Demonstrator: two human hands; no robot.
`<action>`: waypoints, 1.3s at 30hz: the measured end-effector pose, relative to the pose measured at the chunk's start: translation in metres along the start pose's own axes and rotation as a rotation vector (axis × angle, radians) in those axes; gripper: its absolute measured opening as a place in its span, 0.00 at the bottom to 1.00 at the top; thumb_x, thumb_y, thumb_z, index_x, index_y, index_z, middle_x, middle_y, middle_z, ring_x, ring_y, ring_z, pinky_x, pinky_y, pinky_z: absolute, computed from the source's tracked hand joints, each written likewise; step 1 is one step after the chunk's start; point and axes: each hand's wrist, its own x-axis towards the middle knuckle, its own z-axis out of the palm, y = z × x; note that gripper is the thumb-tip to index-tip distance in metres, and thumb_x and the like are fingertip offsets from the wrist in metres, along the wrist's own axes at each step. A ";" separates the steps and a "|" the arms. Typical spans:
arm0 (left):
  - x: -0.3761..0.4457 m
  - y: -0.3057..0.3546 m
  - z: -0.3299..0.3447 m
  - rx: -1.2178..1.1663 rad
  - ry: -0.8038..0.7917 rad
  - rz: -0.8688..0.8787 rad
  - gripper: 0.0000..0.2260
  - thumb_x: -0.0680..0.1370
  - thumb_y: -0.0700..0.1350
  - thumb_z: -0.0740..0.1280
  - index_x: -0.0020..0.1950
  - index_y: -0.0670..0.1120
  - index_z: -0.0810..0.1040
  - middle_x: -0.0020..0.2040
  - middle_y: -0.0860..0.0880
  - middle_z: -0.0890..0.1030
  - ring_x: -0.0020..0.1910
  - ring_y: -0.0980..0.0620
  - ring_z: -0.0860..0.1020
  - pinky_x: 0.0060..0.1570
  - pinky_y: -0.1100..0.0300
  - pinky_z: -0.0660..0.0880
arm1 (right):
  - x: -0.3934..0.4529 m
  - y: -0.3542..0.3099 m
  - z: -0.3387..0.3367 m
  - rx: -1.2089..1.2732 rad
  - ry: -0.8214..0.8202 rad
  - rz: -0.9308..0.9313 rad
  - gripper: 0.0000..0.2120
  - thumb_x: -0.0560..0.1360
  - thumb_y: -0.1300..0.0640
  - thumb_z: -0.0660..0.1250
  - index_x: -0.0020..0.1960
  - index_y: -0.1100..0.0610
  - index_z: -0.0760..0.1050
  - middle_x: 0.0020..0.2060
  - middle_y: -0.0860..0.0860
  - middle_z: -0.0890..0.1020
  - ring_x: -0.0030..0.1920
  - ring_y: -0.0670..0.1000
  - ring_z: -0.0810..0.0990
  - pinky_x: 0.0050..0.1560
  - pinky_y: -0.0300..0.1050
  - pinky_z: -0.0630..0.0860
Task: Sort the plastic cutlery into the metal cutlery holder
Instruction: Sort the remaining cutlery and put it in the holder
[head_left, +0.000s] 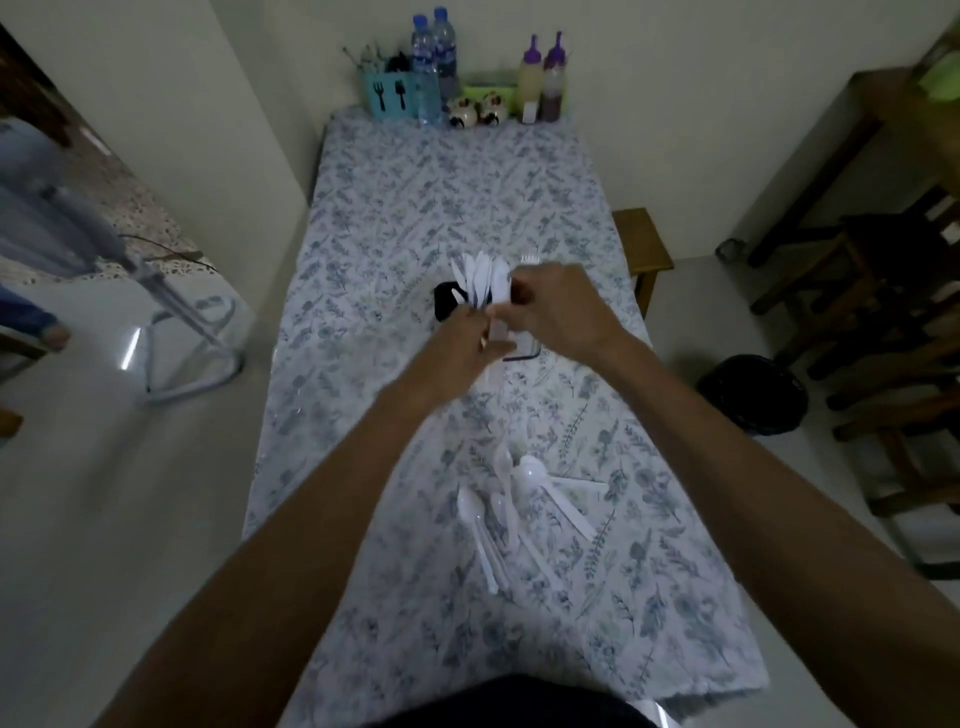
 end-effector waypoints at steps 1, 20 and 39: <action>0.015 0.004 -0.023 0.002 -0.020 0.010 0.09 0.81 0.45 0.69 0.50 0.40 0.79 0.40 0.48 0.75 0.37 0.53 0.75 0.39 0.64 0.69 | 0.018 -0.005 -0.012 -0.039 0.039 -0.048 0.19 0.73 0.52 0.75 0.34 0.60 0.71 0.28 0.51 0.73 0.31 0.49 0.70 0.31 0.33 0.63; 0.108 -0.054 -0.045 0.219 0.161 -0.135 0.08 0.74 0.52 0.75 0.48 0.50 0.82 0.50 0.54 0.84 0.54 0.52 0.79 0.57 0.51 0.56 | 0.124 0.040 0.023 -0.077 0.010 -0.054 0.17 0.74 0.54 0.74 0.37 0.59 0.69 0.28 0.49 0.71 0.31 0.50 0.69 0.31 0.33 0.65; -0.031 -0.053 0.040 0.044 0.571 -0.169 0.18 0.76 0.55 0.70 0.63 0.49 0.76 0.59 0.48 0.78 0.59 0.47 0.77 0.64 0.45 0.69 | -0.043 0.069 0.070 0.017 0.204 0.202 0.13 0.77 0.49 0.70 0.56 0.55 0.74 0.50 0.51 0.80 0.48 0.51 0.79 0.47 0.52 0.80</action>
